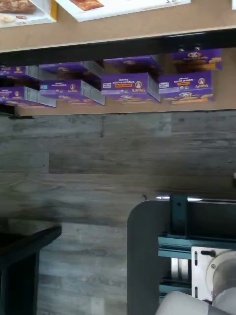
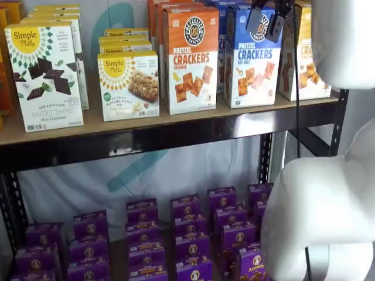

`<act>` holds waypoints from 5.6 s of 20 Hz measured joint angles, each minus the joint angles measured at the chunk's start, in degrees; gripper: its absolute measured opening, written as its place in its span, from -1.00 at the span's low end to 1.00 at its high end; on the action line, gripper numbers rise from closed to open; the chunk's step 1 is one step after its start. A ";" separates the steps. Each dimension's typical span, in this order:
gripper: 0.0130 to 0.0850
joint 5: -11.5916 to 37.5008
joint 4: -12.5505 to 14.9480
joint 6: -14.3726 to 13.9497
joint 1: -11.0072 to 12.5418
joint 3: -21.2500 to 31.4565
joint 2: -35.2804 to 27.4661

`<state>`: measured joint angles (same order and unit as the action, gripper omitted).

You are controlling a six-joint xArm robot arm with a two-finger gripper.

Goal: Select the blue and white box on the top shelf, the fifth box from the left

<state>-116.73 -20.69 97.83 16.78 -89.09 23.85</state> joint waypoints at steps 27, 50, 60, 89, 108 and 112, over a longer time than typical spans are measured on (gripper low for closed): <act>1.00 27.34 -0.47 0.37 -0.67 4.74 4.79; 1.00 21.65 8.60 1.67 -3.18 -11.81 -12.93; 1.00 23.01 11.68 1.42 -4.88 -8.66 -12.40; 0.56 21.03 11.91 1.30 -5.08 -5.95 -11.42; 0.22 17.80 9.94 1.11 -4.22 -7.22 -10.49; 0.22 15.79 9.36 1.19 -3.66 -6.99 -8.93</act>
<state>-100.94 -11.33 99.02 13.12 -96.08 14.93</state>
